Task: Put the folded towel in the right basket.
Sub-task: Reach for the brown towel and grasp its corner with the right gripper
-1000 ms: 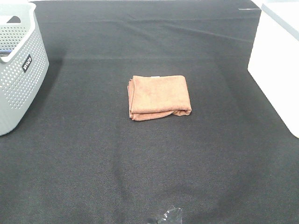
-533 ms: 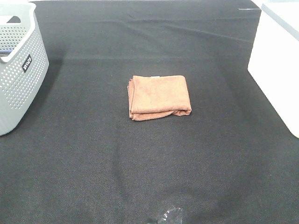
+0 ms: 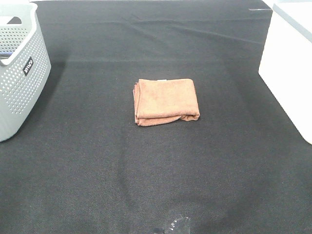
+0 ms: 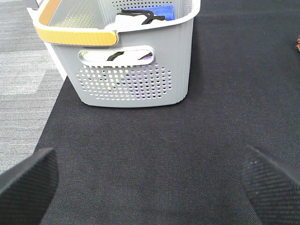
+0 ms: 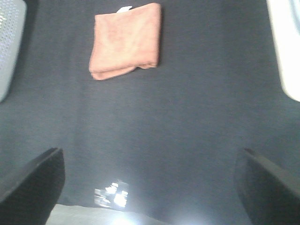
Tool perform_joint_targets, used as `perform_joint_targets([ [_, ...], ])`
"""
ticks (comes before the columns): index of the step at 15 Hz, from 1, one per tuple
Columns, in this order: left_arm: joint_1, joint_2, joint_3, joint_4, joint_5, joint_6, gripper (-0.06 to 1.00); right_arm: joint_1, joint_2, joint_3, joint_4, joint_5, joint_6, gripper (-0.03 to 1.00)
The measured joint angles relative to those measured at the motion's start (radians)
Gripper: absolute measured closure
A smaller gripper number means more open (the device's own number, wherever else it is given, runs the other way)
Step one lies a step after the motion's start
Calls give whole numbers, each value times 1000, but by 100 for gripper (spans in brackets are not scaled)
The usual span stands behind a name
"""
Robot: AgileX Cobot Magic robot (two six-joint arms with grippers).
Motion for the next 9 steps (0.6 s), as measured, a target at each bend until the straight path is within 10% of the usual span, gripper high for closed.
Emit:
perform_joint_targets([
  [6,0,0,0,0,0,0,-4,3,466,-339,214,6,-19,4],
  [9,0,0,0,0,0,0,-4,145,708,-474,205,-4,-19,5],
])
